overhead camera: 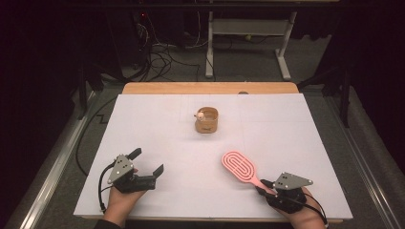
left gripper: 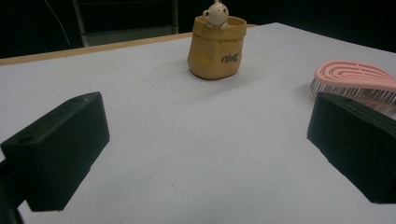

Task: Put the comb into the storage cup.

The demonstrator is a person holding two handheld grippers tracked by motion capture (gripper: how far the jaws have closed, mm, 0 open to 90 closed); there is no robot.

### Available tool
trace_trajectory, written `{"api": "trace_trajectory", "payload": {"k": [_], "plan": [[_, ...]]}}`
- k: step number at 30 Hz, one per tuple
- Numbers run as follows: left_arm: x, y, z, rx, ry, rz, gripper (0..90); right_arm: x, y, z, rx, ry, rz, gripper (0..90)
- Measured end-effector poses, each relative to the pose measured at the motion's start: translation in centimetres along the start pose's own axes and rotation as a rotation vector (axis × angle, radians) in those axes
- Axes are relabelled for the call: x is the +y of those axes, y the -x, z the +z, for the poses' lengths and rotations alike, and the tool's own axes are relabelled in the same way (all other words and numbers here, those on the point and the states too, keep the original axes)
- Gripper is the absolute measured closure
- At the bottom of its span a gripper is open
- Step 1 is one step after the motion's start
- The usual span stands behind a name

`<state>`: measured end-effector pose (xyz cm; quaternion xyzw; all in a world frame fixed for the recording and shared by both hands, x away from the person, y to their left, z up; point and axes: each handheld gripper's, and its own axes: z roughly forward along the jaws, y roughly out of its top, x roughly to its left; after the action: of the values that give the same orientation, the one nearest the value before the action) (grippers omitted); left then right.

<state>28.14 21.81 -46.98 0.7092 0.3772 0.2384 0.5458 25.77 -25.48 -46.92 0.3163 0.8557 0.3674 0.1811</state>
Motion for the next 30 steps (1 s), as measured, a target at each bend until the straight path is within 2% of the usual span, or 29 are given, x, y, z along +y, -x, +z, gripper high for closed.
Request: {"api": "trace_trajectory", "payload": {"k": [3, 4, 9, 17, 23, 30], "plan": [[-0.03, 0.09, 0.02, -0.005, -0.002, 0.001, 0.0, 0.09, -0.12, -0.08, -0.005, 0.013, 0.003, 60.5], [-0.03, 0.09, 0.02, -0.005, -0.002, 0.001, 0.0, 0.09, -0.12, -0.08, -0.005, 0.013, 0.003, 60.5], [-0.12, 0.02, 0.06, -0.004, -0.006, -0.004, 0.0, 0.23, 0.04, -0.52, 0.005, 0.057, 0.043, 50.1], [-0.11, 0.00, 0.06, -0.005, -0.005, -0.004, 0.0, 0.28, 0.10, -0.58, 0.011, 0.073, 0.063, 41.5], [-0.13, 0.00, 0.07, -0.009, -0.004, -0.003, 0.0, 0.45, 0.03, -0.47, -0.009, 0.086, 0.082, 25.9], [-0.16, 0.03, 0.14, -0.018, -0.012, 0.003, 0.0, 0.70, -0.04, -0.30, -0.015, 0.099, 0.090, 15.2]]}}
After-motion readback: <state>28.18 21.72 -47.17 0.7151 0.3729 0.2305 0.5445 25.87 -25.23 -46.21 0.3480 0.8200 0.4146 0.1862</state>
